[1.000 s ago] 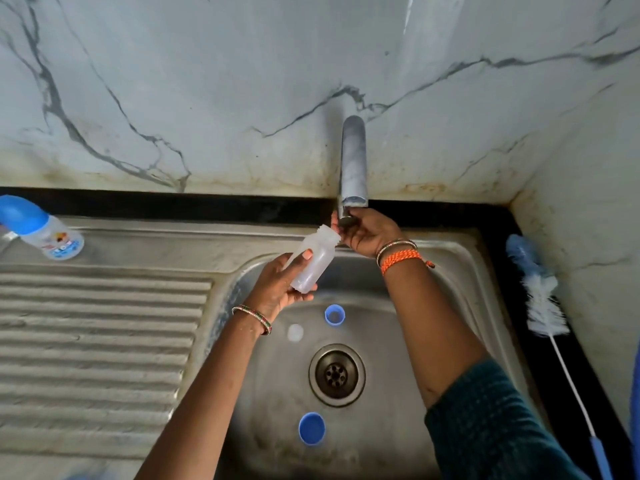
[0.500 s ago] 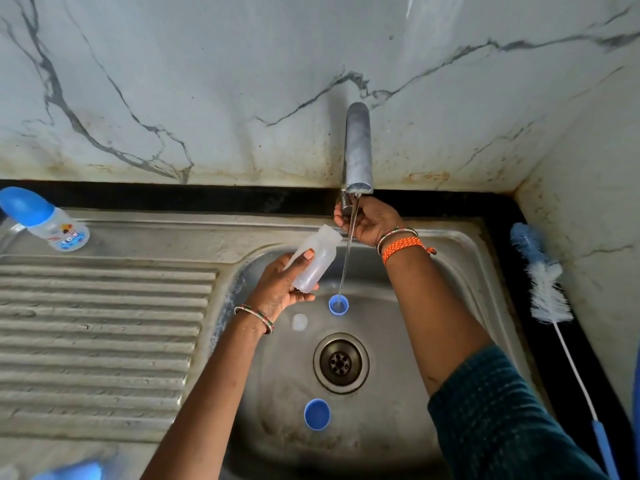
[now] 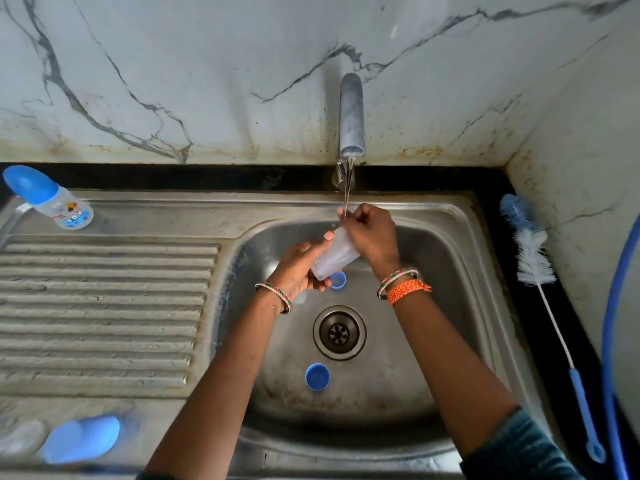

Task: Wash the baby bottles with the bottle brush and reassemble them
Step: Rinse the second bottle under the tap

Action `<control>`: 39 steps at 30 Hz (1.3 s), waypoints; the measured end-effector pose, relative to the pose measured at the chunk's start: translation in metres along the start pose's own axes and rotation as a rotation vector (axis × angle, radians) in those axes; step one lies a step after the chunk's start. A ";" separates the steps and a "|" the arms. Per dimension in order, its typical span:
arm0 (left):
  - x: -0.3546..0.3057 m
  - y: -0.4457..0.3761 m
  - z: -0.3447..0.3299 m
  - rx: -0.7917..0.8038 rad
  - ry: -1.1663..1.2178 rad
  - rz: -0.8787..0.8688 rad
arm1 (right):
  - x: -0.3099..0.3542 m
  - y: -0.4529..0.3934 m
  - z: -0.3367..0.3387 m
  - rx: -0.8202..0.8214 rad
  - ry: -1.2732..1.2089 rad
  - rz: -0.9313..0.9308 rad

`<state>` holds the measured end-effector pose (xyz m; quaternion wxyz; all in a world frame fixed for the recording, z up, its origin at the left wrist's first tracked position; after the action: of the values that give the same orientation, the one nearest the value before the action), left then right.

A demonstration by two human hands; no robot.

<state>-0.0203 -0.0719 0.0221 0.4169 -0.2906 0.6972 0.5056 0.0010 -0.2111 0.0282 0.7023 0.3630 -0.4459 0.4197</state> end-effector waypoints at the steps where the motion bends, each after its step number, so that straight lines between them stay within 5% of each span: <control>1: 0.001 0.000 -0.002 -0.034 -0.004 -0.029 | 0.003 0.000 0.003 -0.051 0.019 0.004; 7: -0.003 0.003 -0.001 -0.192 0.046 -0.126 | 0.004 0.008 0.000 0.028 -0.177 0.003; 14: 0.000 0.009 0.014 -0.072 0.403 0.266 | 0.008 0.018 -0.006 0.283 -0.325 0.021; 17: 0.002 0.009 0.012 -0.048 0.473 0.294 | 0.012 0.018 -0.005 0.308 -0.359 0.015; 22: -0.003 0.003 0.013 -0.341 0.171 -0.006 | 0.010 0.015 -0.006 0.255 -0.373 -0.106; 28: -0.004 0.005 0.017 -0.439 0.039 -0.200 | 0.019 0.019 -0.005 0.151 -0.316 -0.083; 33: -0.009 0.021 0.013 -0.499 -0.642 -0.889 | 0.016 0.017 0.002 0.076 -0.268 -0.015; 35: -0.007 0.015 0.017 -0.491 -0.495 -0.799 | 0.017 0.016 -0.001 0.230 -0.300 0.023; 39: -0.010 0.002 0.015 -0.334 0.067 -0.121 | 0.018 0.024 -0.002 0.421 -0.439 0.033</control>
<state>-0.0127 -0.0577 0.0295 0.3689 -0.4138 0.5982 0.5786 -0.0154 -0.1953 0.0477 0.4916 0.5752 -0.4961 0.4258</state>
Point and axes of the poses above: each hand's wrist, its own y-axis away from the middle knuckle, its own z-axis out of the back of the hand, x = y × z, the point moved 3 cm from there along -y, towards the middle knuckle, and after that the axes turned 1 degree about -y, right-handed, at the moved point
